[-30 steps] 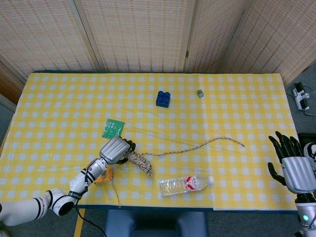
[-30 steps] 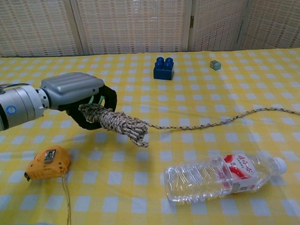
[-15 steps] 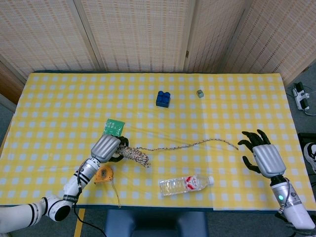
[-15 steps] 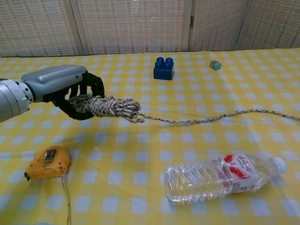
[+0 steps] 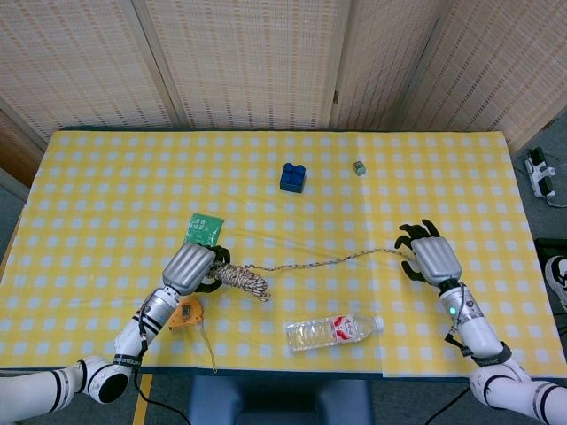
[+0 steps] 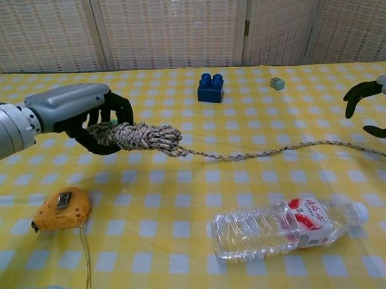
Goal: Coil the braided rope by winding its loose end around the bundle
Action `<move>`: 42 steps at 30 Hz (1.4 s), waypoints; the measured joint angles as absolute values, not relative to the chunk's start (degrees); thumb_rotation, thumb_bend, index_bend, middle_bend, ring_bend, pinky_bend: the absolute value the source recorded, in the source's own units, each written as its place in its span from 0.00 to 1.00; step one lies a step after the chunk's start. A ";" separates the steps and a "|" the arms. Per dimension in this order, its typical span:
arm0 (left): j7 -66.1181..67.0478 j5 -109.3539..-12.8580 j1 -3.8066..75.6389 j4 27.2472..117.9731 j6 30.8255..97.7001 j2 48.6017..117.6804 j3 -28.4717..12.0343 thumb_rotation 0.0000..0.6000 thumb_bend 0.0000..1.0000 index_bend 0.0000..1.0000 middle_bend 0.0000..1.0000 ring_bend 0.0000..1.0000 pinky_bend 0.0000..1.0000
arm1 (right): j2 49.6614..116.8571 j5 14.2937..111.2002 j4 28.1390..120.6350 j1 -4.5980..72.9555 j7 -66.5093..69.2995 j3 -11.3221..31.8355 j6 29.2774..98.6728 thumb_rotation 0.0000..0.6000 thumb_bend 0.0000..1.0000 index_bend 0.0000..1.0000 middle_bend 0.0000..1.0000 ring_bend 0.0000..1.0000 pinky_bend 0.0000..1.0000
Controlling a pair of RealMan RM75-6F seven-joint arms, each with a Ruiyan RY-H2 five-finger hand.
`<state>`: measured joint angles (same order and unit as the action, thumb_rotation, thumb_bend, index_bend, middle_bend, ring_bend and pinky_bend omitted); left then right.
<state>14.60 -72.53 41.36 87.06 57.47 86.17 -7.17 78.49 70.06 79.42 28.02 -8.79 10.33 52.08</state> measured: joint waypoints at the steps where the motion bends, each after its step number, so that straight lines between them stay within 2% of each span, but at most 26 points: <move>1: 14.74 -72.44 41.35 87.14 57.40 86.12 -7.15 1.00 0.60 0.68 0.67 0.60 0.61 | 79.73 69.12 77.88 28.93 -8.96 10.62 51.06 1.00 0.46 0.40 0.20 0.15 0.05; 6: 15.12 -71.86 41.33 87.65 57.17 86.04 -7.26 1.00 0.60 0.68 0.67 0.60 0.61 | 84.19 66.21 72.26 31.93 -9.91 11.60 48.59 1.00 0.44 0.42 0.21 0.15 0.05; 13: 15.75 -71.24 41.32 88.07 57.02 85.94 -7.38 1.00 0.60 0.68 0.67 0.60 0.61 | 89.62 63.90 65.68 34.73 -11.02 12.27 47.46 1.00 0.29 0.45 0.23 0.16 0.06; 18: 16.21 -70.69 41.36 88.49 56.82 85.74 -7.51 1.00 0.60 0.68 0.67 0.60 0.61 | 91.56 63.54 62.82 35.74 -10.74 12.14 46.79 1.00 0.27 0.48 0.23 0.16 0.07; 27: 17.11 -69.83 41.44 89.10 56.79 85.59 -7.73 1.00 0.60 0.68 0.67 0.60 0.60 | 94.19 63.88 56.96 37.84 -8.65 11.59 43.35 1.00 0.28 0.51 0.25 0.17 0.07; 35: 17.56 -68.94 41.43 89.02 56.65 85.56 -7.81 1.00 0.60 0.68 0.67 0.60 0.58 | 95.61 64.71 54.02 38.98 -6.21 11.11 41.45 1.00 0.41 0.53 0.26 0.17 0.07; 42: 17.81 -68.33 41.49 88.62 56.34 85.68 -7.78 1.00 0.60 0.68 0.67 0.60 0.58 | 95.78 64.88 52.96 39.54 -6.21 10.58 40.12 1.00 0.42 0.52 0.26 0.17 0.07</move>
<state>17.81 -68.33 41.49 88.62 56.34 85.68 -7.78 95.78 64.88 52.96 39.54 -6.21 10.58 40.12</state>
